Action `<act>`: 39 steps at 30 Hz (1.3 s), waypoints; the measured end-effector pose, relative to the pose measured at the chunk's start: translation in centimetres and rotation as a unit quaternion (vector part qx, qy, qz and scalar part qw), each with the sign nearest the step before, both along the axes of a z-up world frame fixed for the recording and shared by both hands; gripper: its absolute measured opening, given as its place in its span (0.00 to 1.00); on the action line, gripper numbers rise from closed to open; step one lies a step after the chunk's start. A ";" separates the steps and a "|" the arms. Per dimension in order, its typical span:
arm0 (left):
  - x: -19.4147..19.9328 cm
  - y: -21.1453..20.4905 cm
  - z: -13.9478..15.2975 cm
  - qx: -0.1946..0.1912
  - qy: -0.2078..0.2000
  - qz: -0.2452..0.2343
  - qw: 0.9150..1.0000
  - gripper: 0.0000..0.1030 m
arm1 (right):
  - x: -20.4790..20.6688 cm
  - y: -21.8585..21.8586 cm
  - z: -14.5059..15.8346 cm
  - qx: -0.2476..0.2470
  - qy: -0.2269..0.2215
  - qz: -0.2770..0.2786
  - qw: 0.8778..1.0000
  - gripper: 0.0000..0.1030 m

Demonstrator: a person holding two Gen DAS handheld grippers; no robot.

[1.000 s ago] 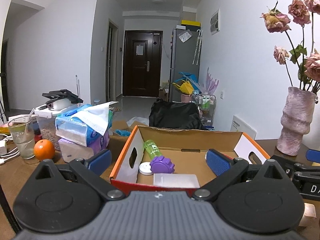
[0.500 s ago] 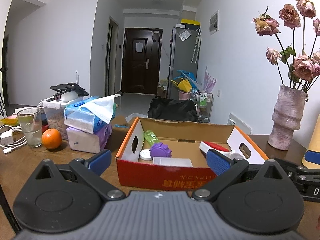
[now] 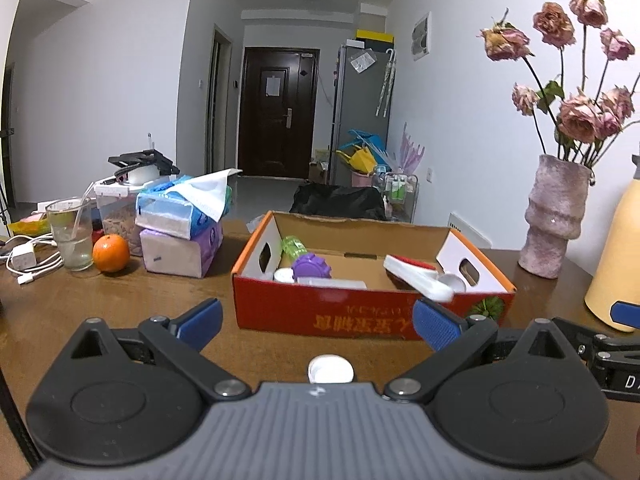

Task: Organize rigid objects
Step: 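Move the left tool to the remaining white cap while the right tool approaches the white plug adapter, then close the right tool on the white plug adapter while the left tool approaches the white cap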

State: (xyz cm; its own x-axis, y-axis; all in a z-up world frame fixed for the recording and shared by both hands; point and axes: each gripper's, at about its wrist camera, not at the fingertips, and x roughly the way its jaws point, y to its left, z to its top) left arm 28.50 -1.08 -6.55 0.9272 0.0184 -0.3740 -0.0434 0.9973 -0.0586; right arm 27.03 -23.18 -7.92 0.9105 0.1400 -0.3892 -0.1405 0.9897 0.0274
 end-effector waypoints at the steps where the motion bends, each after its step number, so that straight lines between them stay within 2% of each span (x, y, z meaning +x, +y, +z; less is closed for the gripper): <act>1: -0.2 -0.1 -0.1 0.000 0.002 -0.001 1.000 1.00 | -0.3 -0.1 -0.1 -0.001 0.002 0.000 1.000 1.00; 13: -3.3 -1.2 -1.6 0.002 0.012 -0.019 1.000 1.00 | -3.5 -1.6 -1.5 -0.004 0.017 -0.008 1.000 1.00; 29: -4.7 -2.6 -3.2 0.013 0.038 -0.028 0.999 1.00 | -6.3 -3.4 -2.6 -0.010 0.023 -0.006 1.000 1.00; 39: -4.6 -3.0 -3.9 0.015 0.048 -0.031 0.998 1.00 | -5.2 -5.4 -3.9 -0.020 0.041 -0.019 0.999 1.00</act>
State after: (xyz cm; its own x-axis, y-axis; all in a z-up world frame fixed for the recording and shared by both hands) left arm 23.87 -4.04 -10.42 0.8872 -0.0244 -0.4607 0.0137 0.9996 -0.0266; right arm 21.80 -28.56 -11.86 0.8801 0.0883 -0.4666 -0.1013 0.9949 -0.0028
